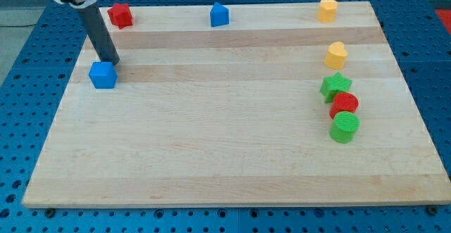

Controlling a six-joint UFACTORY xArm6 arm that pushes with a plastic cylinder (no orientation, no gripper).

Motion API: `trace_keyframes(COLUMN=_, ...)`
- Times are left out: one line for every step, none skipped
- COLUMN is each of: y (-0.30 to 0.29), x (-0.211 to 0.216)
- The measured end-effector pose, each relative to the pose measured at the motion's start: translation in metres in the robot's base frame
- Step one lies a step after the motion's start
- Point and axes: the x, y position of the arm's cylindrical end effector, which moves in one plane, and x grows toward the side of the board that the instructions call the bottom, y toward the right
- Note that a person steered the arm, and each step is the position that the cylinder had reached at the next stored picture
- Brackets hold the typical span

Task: Move the green star into the yellow heart

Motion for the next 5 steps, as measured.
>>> trace_keyframes(y=0.060, x=-0.003)
trace_keyframes(y=0.118, x=0.014)
trace_keyframes(y=0.166, x=0.053)
trace_keyframes(y=0.218, x=0.082)
trace_keyframes(y=0.272, x=0.094)
